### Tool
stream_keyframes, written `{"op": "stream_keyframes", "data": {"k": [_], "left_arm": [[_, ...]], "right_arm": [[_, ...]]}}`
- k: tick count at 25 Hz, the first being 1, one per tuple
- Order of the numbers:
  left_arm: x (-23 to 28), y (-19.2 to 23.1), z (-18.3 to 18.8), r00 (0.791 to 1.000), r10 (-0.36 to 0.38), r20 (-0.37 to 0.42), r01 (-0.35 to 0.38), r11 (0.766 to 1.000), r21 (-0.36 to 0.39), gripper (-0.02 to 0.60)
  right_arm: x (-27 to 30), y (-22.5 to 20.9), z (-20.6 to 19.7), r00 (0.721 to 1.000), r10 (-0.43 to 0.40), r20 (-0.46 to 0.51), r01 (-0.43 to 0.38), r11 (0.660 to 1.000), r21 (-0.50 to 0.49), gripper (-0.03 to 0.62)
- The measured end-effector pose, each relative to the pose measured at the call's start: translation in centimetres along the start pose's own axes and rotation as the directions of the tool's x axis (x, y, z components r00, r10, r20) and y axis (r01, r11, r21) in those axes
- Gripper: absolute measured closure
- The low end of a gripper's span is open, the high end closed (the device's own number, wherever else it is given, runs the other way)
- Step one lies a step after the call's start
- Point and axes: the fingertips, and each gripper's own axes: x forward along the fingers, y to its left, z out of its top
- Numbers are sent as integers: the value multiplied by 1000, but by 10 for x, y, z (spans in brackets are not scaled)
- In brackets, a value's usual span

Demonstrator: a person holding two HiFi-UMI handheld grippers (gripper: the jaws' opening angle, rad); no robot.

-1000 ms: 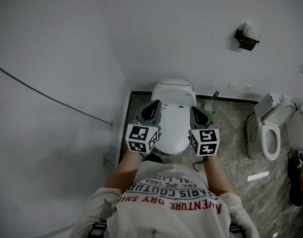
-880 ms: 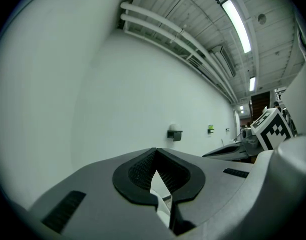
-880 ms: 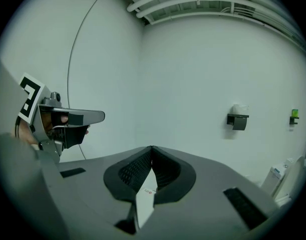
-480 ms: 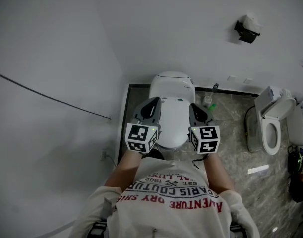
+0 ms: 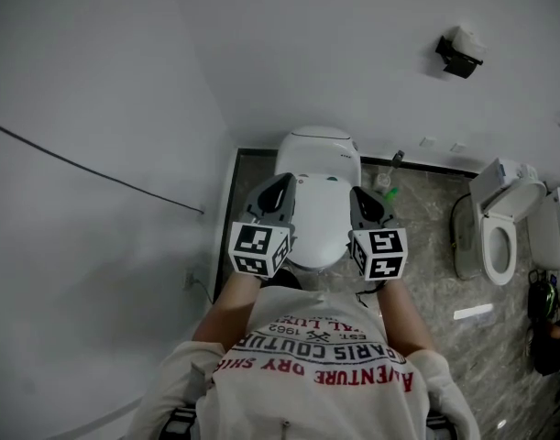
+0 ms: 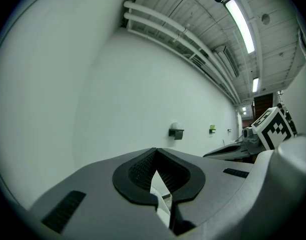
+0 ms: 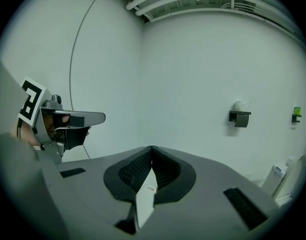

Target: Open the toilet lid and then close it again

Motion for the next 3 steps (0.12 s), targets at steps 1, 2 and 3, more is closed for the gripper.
{"op": "stream_keyframes", "data": {"k": [1, 2, 3], "left_arm": [[1, 1, 2, 1000, 0, 1, 0, 1000, -2, 574], [2, 1, 3, 1000, 1, 1, -1, 1000, -4, 574], [3, 2, 4, 1000, 1, 1, -1, 1000, -6, 574]], "right_arm": [[0, -2, 3, 1000, -3, 3, 3, 1000, -4, 579], [0, -3, 5, 1000, -5, 5, 5, 1000, -7, 579], [0, -5, 7, 1000, -7, 8, 7, 1000, -9, 579]]}}
